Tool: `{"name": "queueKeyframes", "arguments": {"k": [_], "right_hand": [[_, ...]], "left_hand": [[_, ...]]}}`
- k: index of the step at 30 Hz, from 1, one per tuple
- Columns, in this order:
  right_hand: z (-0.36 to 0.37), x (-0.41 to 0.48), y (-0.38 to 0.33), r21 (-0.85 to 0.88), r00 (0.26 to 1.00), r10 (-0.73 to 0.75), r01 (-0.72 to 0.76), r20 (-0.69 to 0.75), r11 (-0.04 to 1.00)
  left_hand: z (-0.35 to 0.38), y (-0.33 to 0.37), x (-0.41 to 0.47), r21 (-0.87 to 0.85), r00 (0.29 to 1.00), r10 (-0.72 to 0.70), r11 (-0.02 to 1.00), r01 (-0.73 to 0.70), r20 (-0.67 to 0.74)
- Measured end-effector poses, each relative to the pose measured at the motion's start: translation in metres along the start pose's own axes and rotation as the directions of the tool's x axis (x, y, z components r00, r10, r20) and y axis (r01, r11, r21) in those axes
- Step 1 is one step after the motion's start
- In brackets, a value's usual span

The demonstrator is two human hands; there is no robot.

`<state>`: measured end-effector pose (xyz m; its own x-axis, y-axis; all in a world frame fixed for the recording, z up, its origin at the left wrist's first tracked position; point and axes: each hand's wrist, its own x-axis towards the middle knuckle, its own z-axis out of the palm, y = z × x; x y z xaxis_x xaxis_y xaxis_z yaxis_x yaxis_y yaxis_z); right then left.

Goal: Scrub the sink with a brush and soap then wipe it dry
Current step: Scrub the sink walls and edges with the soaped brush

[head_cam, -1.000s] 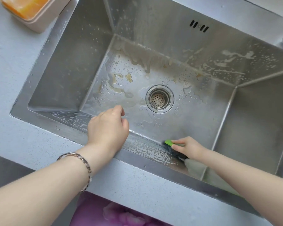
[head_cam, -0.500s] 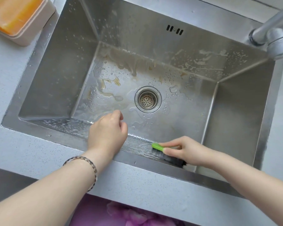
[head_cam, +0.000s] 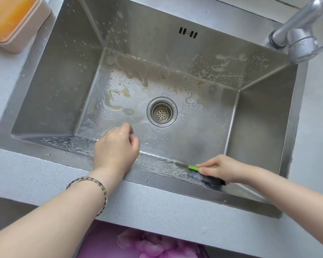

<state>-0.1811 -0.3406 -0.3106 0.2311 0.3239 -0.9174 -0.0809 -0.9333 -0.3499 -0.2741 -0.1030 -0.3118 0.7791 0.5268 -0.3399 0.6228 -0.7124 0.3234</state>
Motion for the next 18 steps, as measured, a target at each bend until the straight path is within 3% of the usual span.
{"name": "queueKeyframes", "arguments": {"k": [4, 6, 13, 16, 18], "right_hand": [[0.024, 0.021, -0.044, 0.06, 0.977, -0.213, 0.212, 0.017, 0.975], [0.014, 0.007, -0.042, 0.053, 0.97, -0.239, 0.237, 0.038, 0.97], [0.003, 0.0, -0.005, 0.005, 0.997, 0.068, -0.068, -0.022, 0.998], [0.018, 0.03, -0.025, -0.058, 0.994, 0.098, -0.101, -0.05, 0.993], [0.016, 0.034, -0.044, 0.064, 0.992, 0.077, -0.07, -0.104, 0.995]], "left_hand": [[0.001, 0.0, 0.0, 0.003, 1.0, 0.004, 1.0, -0.004, -0.018], [0.001, 0.0, 0.0, 0.002, 1.0, -0.002, 1.0, 0.002, -0.026], [0.0, 0.0, 0.0, 0.026, 1.0, 0.015, 1.0, -0.015, 0.01], [-0.001, 0.0, 0.002, 0.059, 0.995, 0.021, 0.998, -0.026, 0.096], [-0.002, 0.004, 0.01, 0.085, 0.984, 0.04, 0.995, -0.055, 0.174]]}}
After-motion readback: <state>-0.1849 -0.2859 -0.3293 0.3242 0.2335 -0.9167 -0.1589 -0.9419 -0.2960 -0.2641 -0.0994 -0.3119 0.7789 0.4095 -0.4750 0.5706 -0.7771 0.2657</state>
